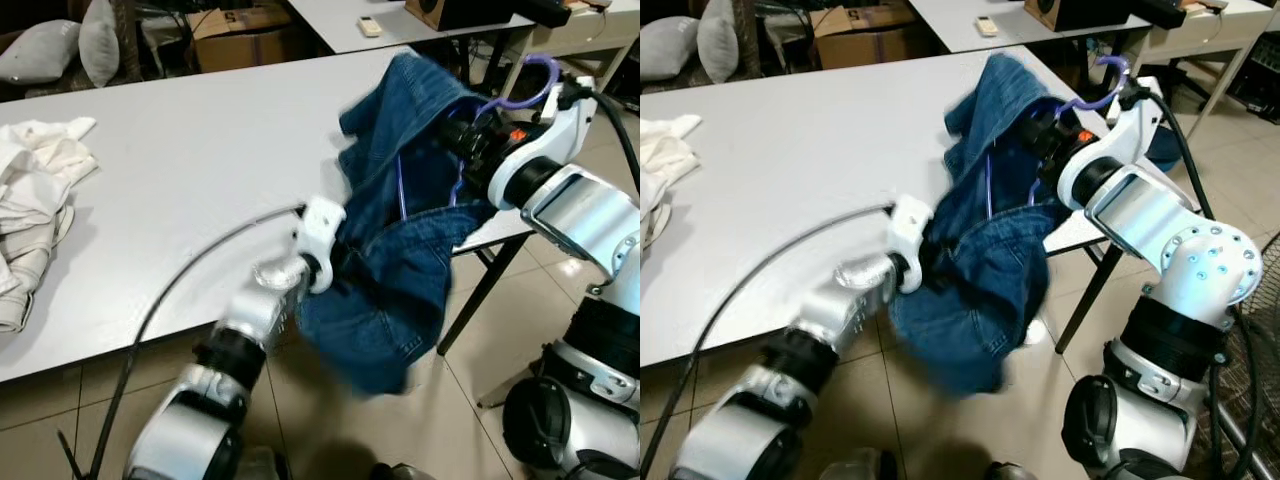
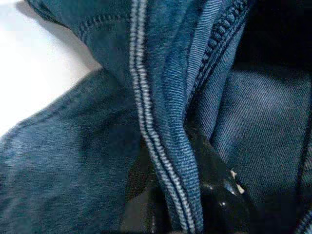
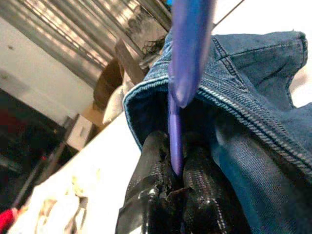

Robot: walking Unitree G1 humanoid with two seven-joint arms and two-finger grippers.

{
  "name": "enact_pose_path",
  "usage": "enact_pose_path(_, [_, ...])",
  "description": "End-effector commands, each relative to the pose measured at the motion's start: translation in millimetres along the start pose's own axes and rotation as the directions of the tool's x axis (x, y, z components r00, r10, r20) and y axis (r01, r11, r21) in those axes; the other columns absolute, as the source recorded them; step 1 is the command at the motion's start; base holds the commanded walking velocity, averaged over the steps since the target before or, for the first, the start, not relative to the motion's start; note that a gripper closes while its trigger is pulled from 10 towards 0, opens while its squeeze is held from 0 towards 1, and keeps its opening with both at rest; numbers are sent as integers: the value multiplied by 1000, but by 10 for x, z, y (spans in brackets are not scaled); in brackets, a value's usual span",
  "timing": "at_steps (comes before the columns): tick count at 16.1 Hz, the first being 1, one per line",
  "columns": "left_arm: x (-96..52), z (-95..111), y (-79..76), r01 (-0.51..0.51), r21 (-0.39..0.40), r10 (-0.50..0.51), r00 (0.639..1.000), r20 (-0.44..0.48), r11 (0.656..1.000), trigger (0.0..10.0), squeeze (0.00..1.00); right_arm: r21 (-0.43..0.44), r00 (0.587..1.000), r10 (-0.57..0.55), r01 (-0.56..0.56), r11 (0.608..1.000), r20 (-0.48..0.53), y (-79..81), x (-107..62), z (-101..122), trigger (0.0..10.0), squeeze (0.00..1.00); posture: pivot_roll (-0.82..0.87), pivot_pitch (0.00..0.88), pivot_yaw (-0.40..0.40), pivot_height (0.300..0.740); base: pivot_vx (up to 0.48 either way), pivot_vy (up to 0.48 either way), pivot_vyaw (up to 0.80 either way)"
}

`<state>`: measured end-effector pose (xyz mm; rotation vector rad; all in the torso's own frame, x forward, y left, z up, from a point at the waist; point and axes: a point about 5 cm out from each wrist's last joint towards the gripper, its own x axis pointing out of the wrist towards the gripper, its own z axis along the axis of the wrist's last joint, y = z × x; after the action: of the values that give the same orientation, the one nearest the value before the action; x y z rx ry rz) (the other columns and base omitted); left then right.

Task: Hang hanger

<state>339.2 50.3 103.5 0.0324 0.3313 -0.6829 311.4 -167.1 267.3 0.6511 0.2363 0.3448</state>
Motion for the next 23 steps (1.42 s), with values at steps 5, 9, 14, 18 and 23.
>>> enact_pose_path(5, [-139,-66,-65,91,-11,-90,994,59,996,10000,1000,-127,996,89,-91,988,-21,276,-22,34,10000,0,39,37,12,740,0,0,640])
enact_pose_path(9, [-400,62,-103,195,23,-197,973,124,980,10000,1000,-130,993,105,-110,985,-46,305,-18,-30,10000,0,49,29,6,740,0,0,800])
enact_pose_path(14, [-891,115,42,179,48,-185,966,178,983,10000,918,-142,985,132,-146,979,-109,300,15,-120,10000,0,64,19,-20,740,0,0,800])
enact_pose_path(18, [-1266,186,-48,341,87,-350,926,143,936,10000,0,-154,975,128,-157,975,-183,233,92,-260,10000,0,90,18,-46,740,0,0,800])
enact_pose_path(23, [-1305,98,105,216,87,-221,973,64,973,10000,1000,-156,967,150,-184,970,-207,245,150,-300,10000,0,99,20,-59,740,0,0,800])
